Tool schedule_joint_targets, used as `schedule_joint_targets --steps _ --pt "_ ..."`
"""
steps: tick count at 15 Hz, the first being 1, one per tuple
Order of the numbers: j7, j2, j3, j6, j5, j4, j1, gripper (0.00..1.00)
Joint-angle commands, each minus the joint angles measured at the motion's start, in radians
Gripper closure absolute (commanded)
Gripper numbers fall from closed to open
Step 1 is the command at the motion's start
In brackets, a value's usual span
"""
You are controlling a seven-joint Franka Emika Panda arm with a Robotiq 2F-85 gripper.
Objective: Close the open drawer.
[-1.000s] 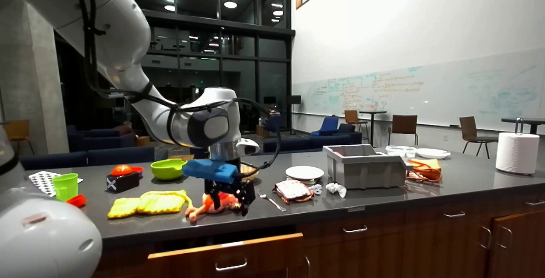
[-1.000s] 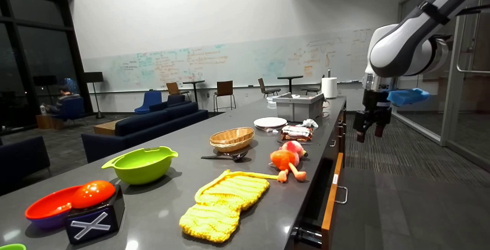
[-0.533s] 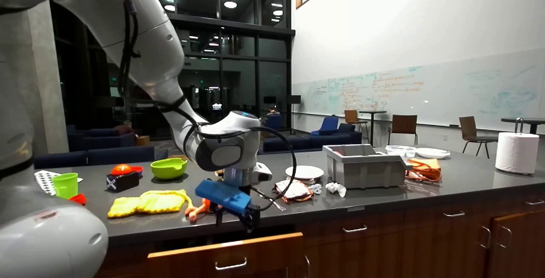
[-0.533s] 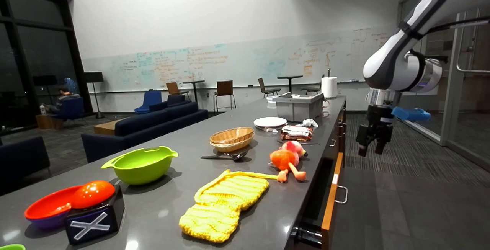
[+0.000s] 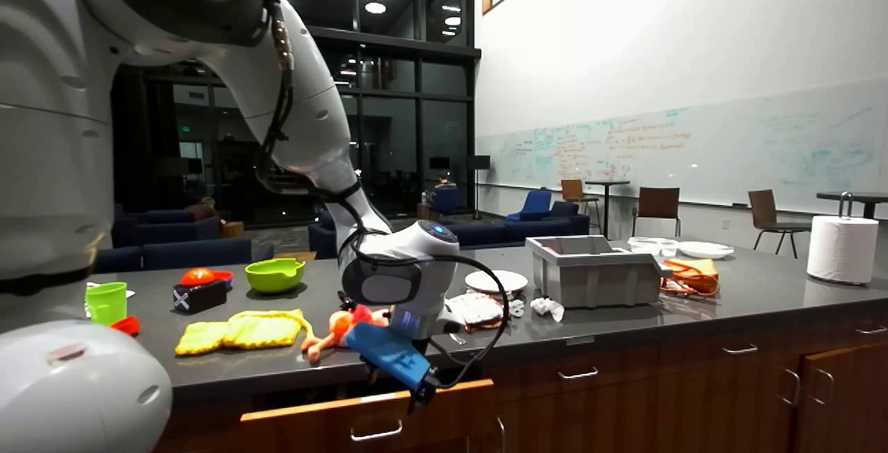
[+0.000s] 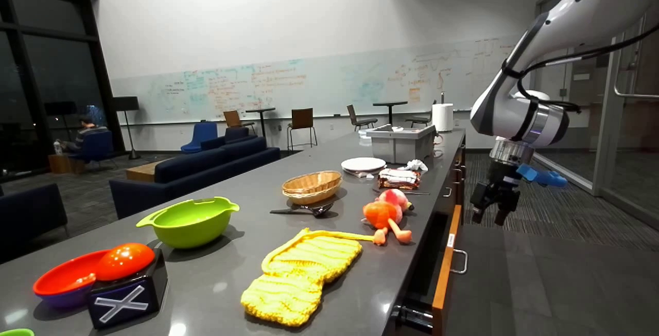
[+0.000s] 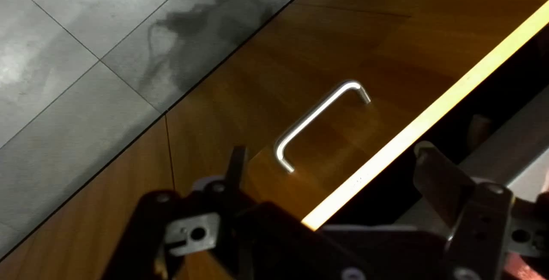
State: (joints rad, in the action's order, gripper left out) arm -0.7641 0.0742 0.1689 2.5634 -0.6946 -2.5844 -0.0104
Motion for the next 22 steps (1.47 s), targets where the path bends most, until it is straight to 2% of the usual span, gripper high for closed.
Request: schedule_joint_targets --steps 1,4,5,6,14,16,22 --pt "-0.046 0.116 -0.061 0.017 -0.052 0.089 0.070 0.00" --pt "-0.024 0.168 -0.090 0.046 -0.024 0.133 0.110 0.00" --pt "-0.019 0.180 -0.096 0.053 -0.014 0.146 0.123 0.07" --pt "-0.014 0.191 -0.103 0.060 -0.009 0.156 0.134 0.27" --pt "-0.033 0.250 -0.175 0.093 -0.044 0.206 0.199 0.88" --pt "-0.034 0.261 -0.194 0.093 -0.058 0.214 0.208 0.99" --pt "-0.039 0.295 -0.231 0.095 -0.102 0.238 0.224 1.00"
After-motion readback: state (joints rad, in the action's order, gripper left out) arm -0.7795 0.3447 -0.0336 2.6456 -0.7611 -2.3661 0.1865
